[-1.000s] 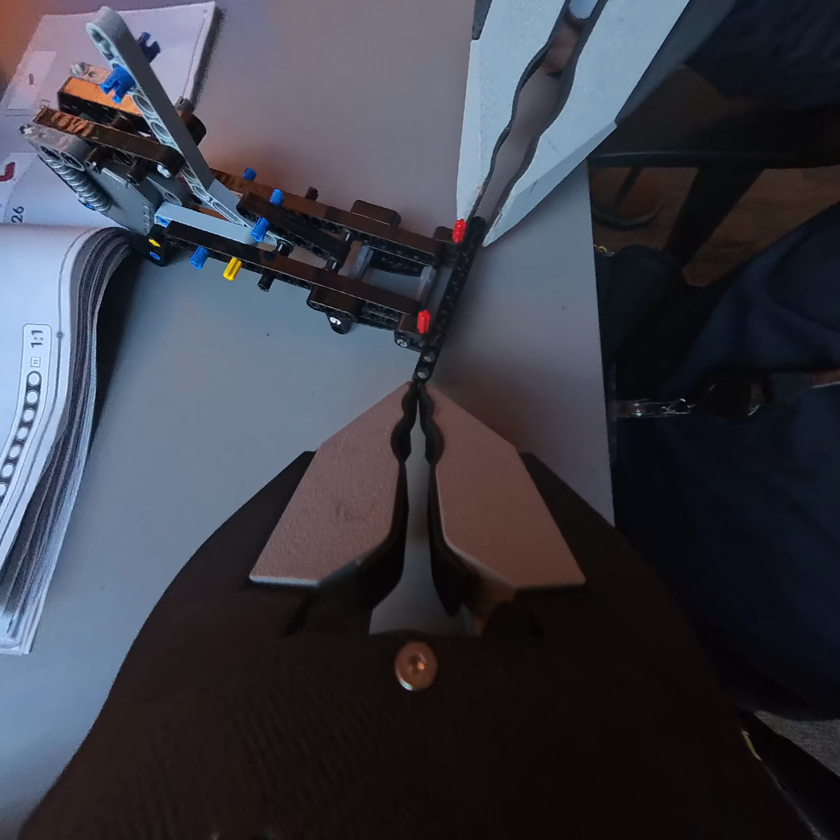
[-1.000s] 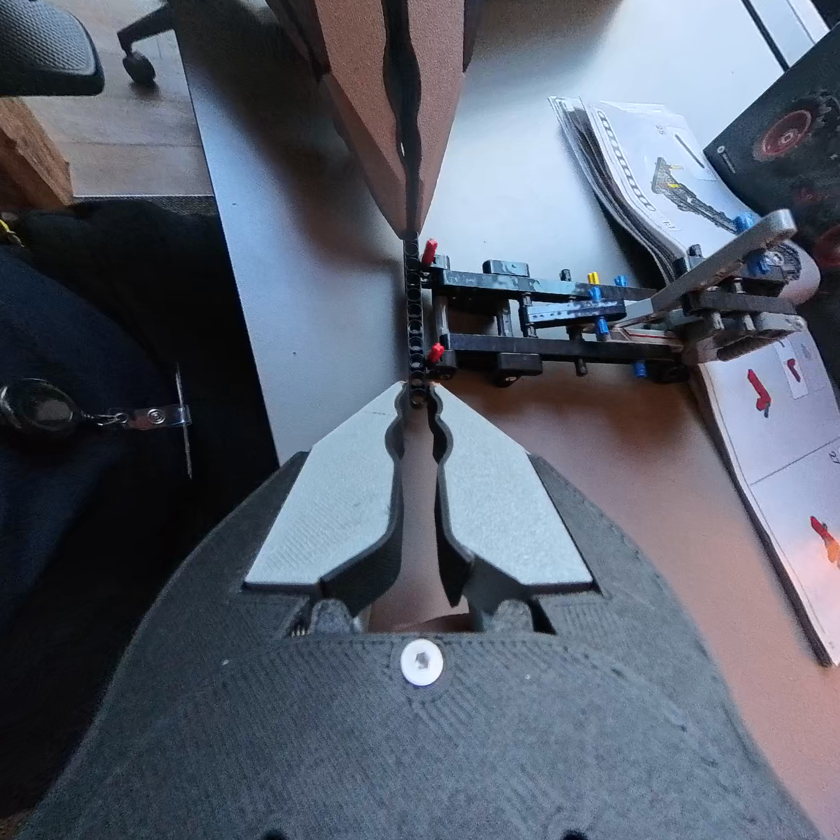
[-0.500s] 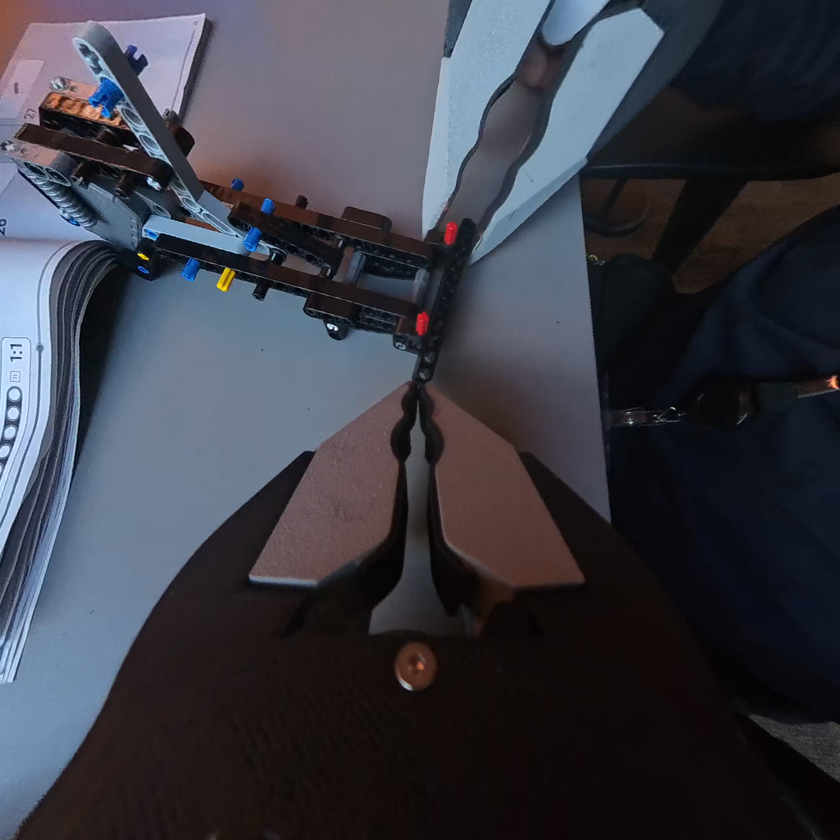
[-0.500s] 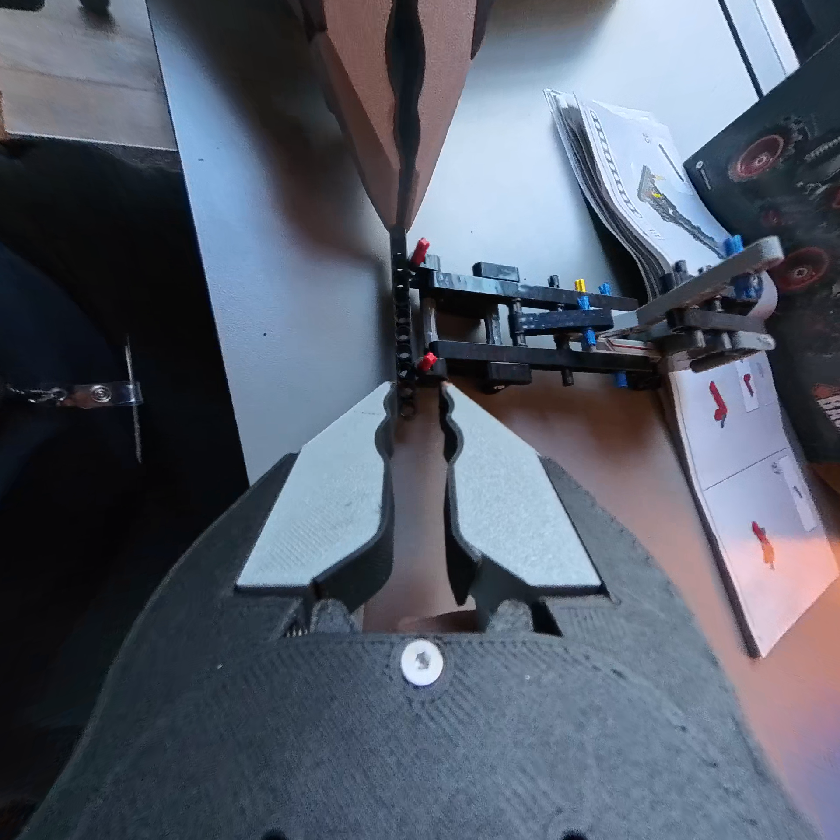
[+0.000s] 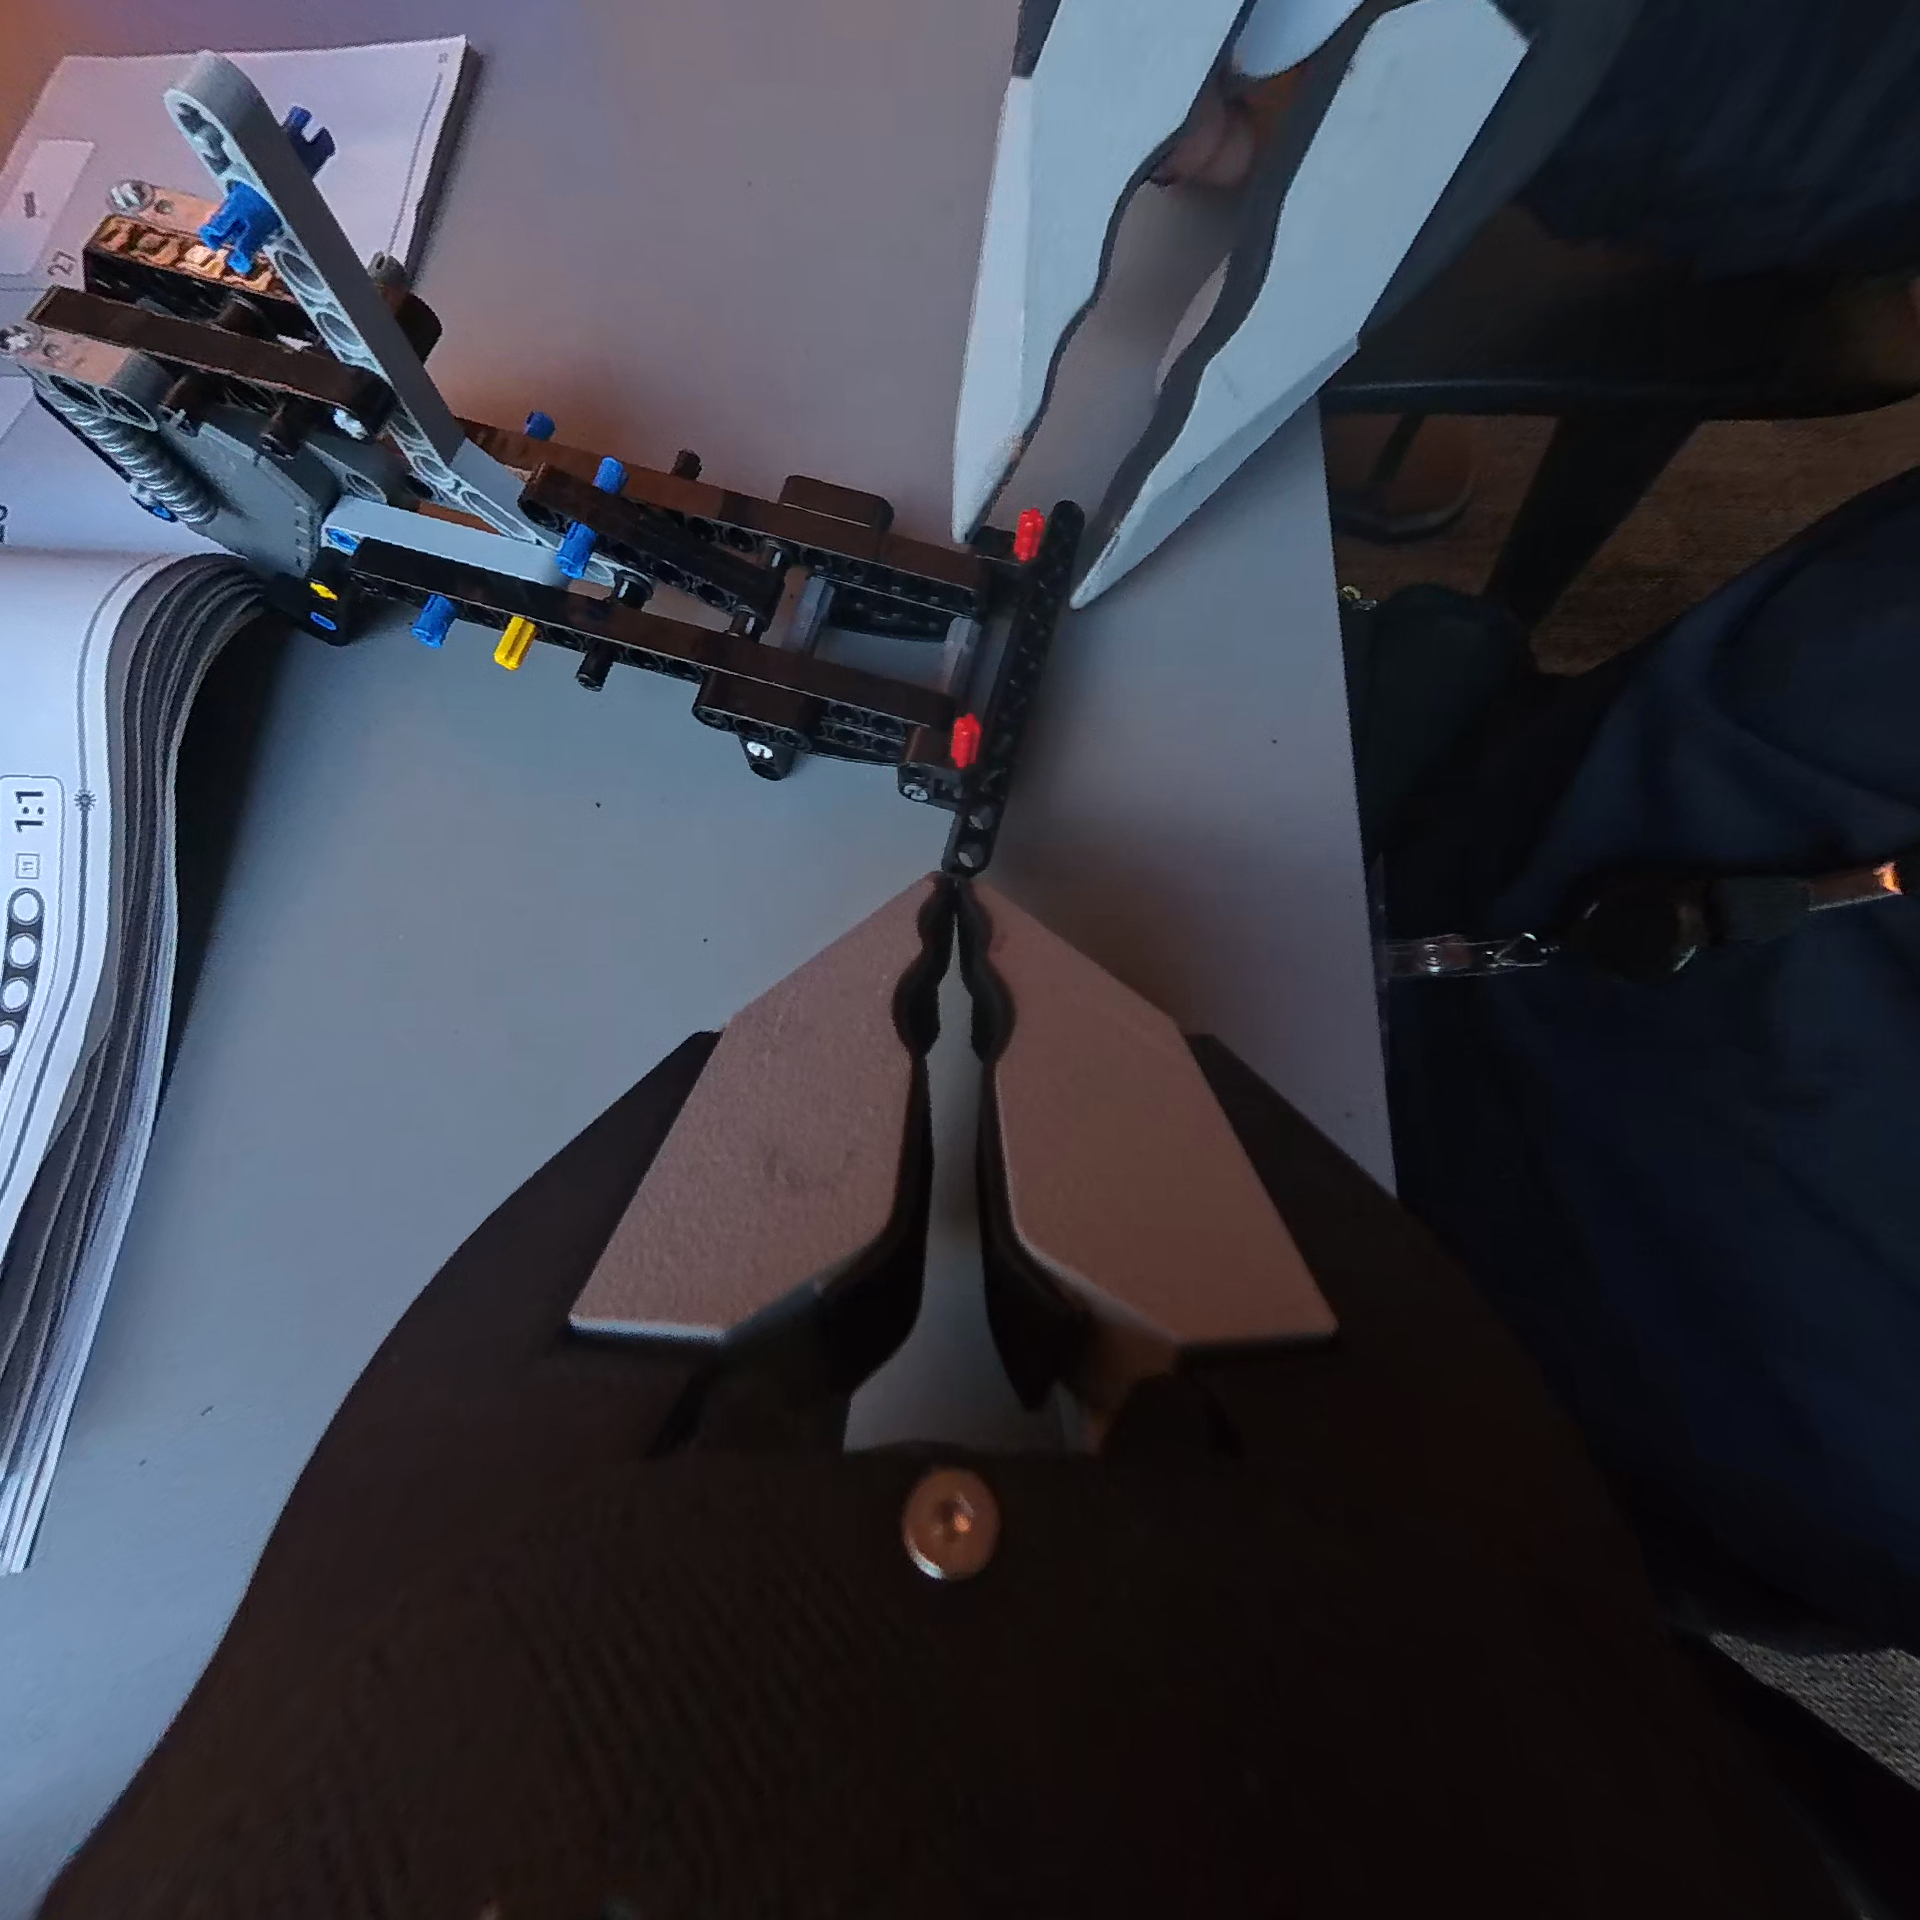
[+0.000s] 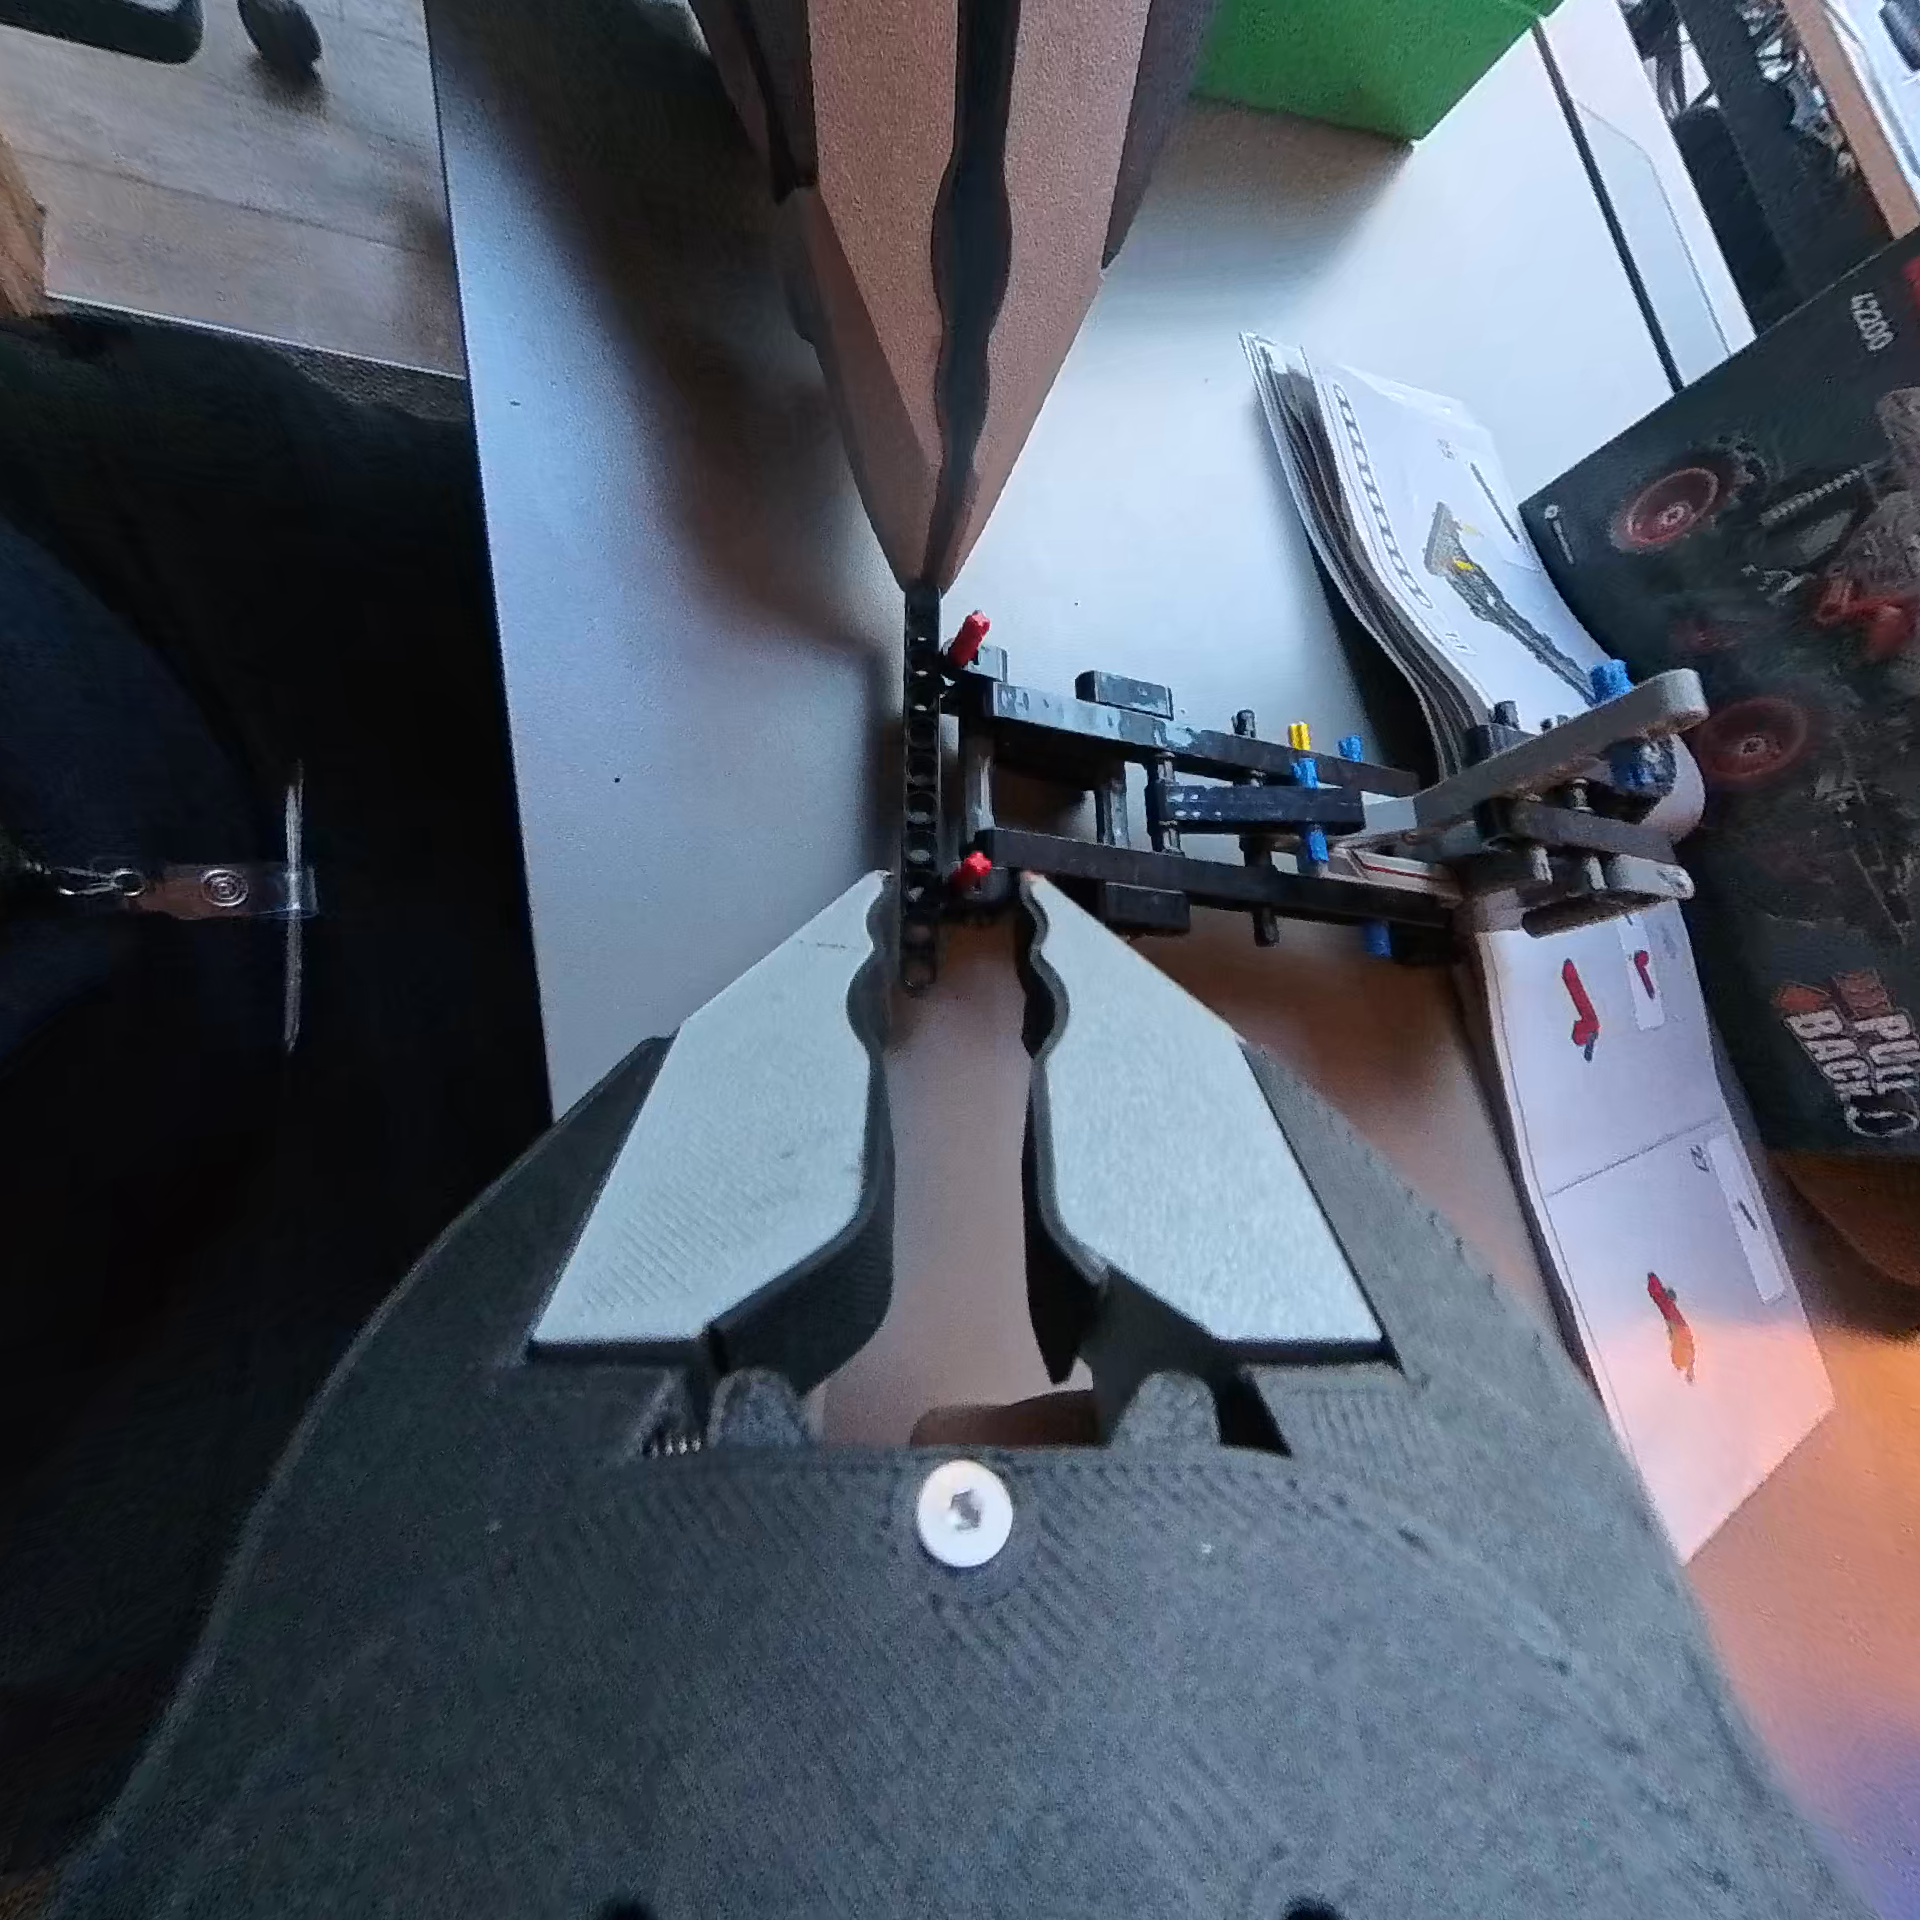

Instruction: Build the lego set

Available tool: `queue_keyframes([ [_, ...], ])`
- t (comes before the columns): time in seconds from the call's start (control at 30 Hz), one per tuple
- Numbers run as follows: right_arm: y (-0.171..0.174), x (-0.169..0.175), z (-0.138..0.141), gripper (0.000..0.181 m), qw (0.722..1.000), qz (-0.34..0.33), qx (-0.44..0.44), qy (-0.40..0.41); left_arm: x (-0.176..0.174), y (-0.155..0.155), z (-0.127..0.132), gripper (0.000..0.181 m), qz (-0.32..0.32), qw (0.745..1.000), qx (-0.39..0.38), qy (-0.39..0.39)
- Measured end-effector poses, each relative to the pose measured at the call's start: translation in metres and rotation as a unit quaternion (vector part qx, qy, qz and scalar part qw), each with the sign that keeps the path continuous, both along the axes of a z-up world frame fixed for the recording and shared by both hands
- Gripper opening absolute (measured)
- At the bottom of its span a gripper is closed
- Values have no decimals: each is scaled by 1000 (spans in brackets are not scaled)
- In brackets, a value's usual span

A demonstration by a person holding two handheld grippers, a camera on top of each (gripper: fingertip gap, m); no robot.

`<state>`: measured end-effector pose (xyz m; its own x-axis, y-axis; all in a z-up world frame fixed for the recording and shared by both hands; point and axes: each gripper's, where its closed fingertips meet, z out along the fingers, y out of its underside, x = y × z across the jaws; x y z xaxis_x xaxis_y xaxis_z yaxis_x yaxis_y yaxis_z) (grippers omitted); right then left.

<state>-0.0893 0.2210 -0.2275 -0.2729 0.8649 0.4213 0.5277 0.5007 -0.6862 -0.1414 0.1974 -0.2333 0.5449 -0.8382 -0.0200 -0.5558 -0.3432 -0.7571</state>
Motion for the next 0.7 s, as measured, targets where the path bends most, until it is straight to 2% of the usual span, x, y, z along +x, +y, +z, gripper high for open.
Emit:
queue_keyframes([
  [0.37, 0, -2, -1, 18, 1000, 14, 17, 10, 0, 0, -1, 0, 1, 1000, -5, 0],
  [0.7, 2, -3, -1, 18, 999, -1, -36, 6, -1, 1, 0, 0, 2, 1000, -6, -4],
])
